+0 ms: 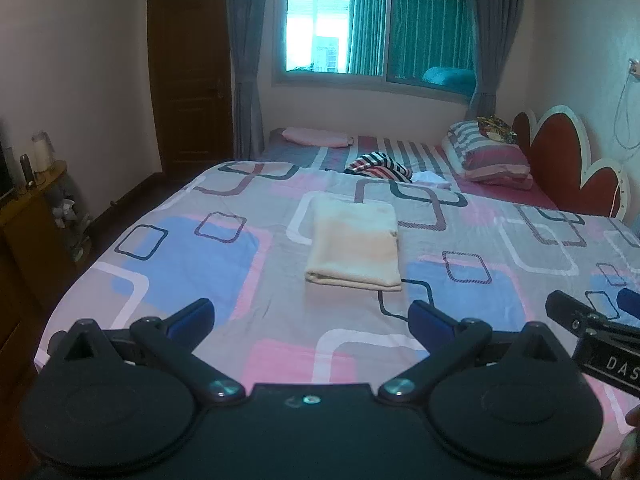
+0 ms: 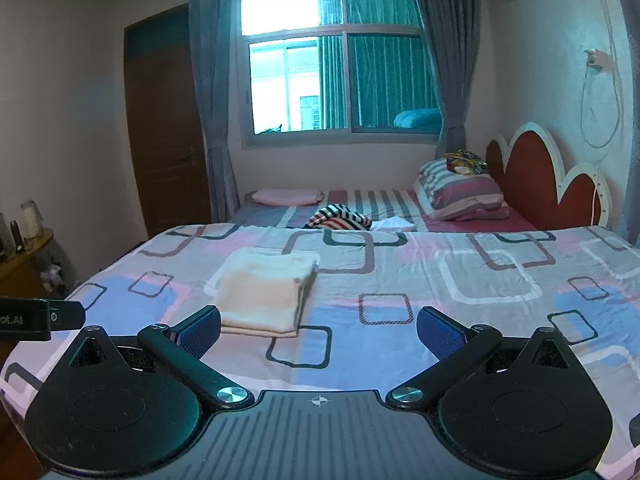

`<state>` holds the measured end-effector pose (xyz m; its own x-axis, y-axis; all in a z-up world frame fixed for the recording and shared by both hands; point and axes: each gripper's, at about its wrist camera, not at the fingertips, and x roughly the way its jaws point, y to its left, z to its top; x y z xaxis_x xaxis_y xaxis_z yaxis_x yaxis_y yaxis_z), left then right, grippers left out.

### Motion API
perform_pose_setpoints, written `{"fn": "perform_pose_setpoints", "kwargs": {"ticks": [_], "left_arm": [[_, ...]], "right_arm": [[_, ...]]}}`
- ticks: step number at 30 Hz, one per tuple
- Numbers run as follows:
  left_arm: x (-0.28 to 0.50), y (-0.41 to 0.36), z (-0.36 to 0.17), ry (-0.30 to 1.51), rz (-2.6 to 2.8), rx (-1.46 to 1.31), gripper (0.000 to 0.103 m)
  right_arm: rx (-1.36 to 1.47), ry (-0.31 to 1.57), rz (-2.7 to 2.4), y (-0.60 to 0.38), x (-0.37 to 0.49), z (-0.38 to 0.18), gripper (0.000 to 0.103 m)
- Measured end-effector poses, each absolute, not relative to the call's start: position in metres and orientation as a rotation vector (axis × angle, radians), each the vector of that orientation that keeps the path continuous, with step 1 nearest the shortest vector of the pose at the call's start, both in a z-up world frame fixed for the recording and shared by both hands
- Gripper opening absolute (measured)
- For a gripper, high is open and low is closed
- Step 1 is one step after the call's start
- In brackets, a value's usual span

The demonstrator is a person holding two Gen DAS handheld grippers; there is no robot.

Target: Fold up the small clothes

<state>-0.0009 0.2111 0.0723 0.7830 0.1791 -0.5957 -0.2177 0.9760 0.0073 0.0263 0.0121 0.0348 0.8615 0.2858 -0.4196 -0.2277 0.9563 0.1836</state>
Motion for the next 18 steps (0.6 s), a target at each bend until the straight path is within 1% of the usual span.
{"fn": "perform_pose_setpoints", "kwargs": {"ticks": [18], "left_arm": [[0.007,0.204,0.0635,0.672,0.22,-0.077,0.102]], "right_arm": [[0.145,0.487,0.29,0.01,0.0366,0.0289,0.103]]}}
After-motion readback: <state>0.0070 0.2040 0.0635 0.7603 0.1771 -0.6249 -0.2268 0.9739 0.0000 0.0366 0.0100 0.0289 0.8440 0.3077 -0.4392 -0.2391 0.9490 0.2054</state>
